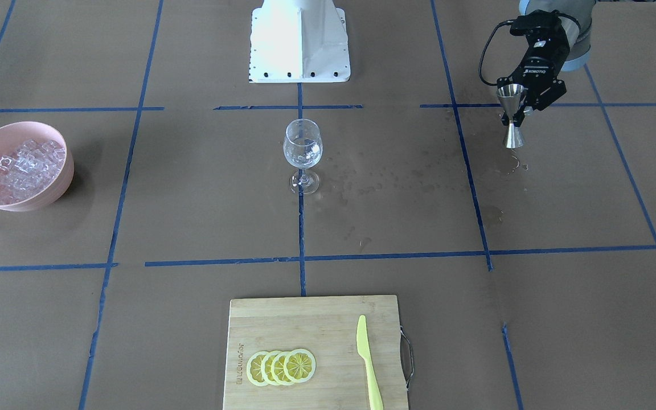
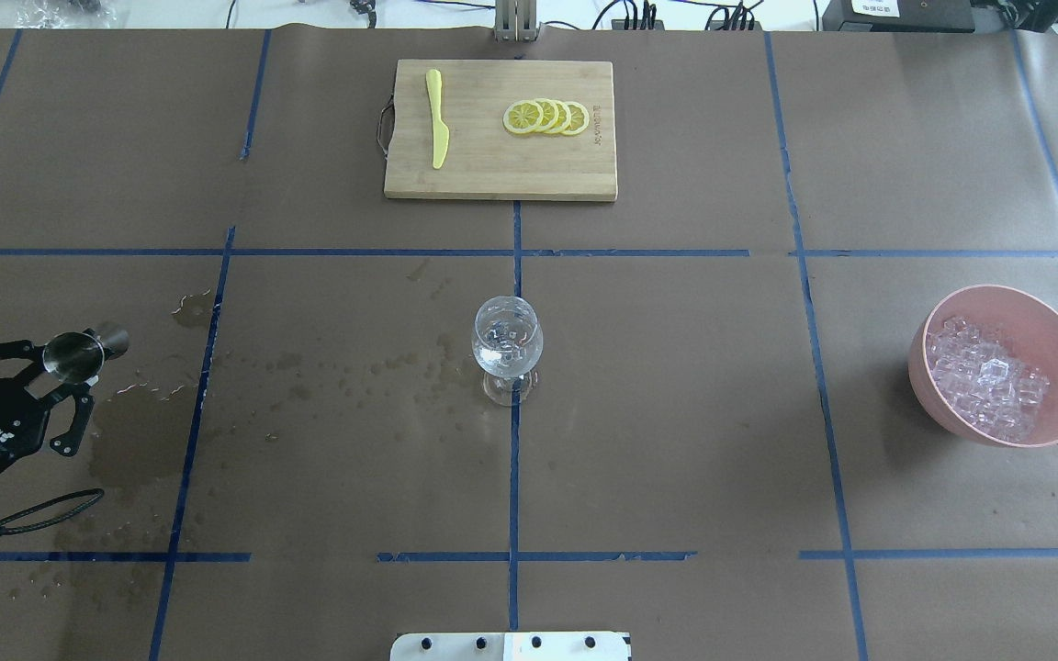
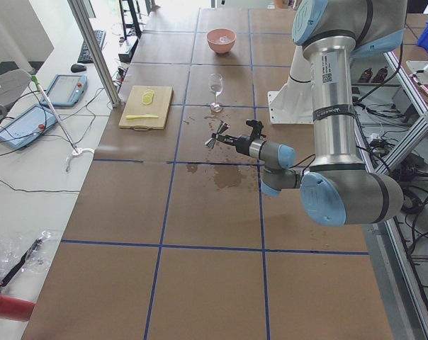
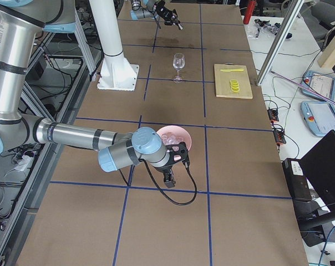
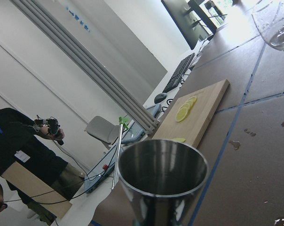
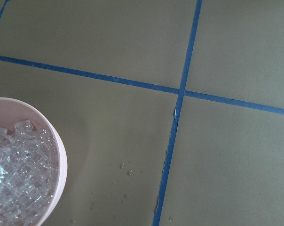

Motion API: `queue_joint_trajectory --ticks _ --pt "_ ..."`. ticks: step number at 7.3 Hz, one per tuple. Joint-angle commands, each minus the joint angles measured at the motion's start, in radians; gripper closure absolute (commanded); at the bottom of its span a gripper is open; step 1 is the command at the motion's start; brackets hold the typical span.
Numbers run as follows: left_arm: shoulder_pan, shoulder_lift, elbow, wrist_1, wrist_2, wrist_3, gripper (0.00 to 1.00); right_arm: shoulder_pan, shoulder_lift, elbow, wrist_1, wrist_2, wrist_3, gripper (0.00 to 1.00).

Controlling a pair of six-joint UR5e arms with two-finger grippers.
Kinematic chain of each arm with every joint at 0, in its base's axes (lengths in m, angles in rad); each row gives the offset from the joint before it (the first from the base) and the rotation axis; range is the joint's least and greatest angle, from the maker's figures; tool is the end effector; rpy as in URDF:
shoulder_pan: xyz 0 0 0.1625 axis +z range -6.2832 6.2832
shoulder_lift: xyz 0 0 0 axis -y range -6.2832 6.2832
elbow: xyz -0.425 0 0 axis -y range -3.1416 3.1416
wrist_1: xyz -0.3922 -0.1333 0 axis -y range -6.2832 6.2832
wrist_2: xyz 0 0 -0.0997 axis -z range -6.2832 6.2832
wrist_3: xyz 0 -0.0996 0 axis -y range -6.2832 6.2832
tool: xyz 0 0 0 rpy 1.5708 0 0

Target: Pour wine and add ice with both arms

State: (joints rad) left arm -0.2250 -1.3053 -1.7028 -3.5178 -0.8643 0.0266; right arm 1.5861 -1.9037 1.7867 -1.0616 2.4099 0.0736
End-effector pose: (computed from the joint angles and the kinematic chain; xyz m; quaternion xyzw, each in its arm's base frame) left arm 0.2744 -0.2659 0.5098 0.7145 0.2843 0.1556 0.6200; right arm 0.0648 -0.3672 0.6333 0.1662 -0.4046 -0.0395 0.8984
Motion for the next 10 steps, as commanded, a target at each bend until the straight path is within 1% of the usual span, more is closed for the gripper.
queue_joint_trajectory --ticks 1,4,5,6,7,10 --pt "0.004 0.001 0.047 0.026 -0.054 -0.354 1.00 0.000 -0.002 0.000 0.002 0.000 0.000 0.00" --pt "0.007 -0.012 0.097 0.094 -0.093 -0.612 1.00 0.003 -0.005 0.005 0.002 0.000 -0.001 0.00" --pt "0.007 -0.020 0.116 0.094 -0.093 -0.625 1.00 0.005 -0.005 0.007 0.002 0.002 -0.002 0.00" --pt "0.012 -0.037 0.152 0.094 -0.087 -0.702 1.00 0.006 -0.005 0.007 0.002 0.002 -0.002 0.00" --pt "0.012 -0.078 0.185 0.094 -0.084 -0.709 1.00 0.008 -0.005 0.008 0.002 0.002 0.000 0.00" --pt "0.015 -0.094 0.210 0.094 -0.079 -0.706 1.00 0.008 -0.005 0.010 0.002 0.000 0.000 0.00"
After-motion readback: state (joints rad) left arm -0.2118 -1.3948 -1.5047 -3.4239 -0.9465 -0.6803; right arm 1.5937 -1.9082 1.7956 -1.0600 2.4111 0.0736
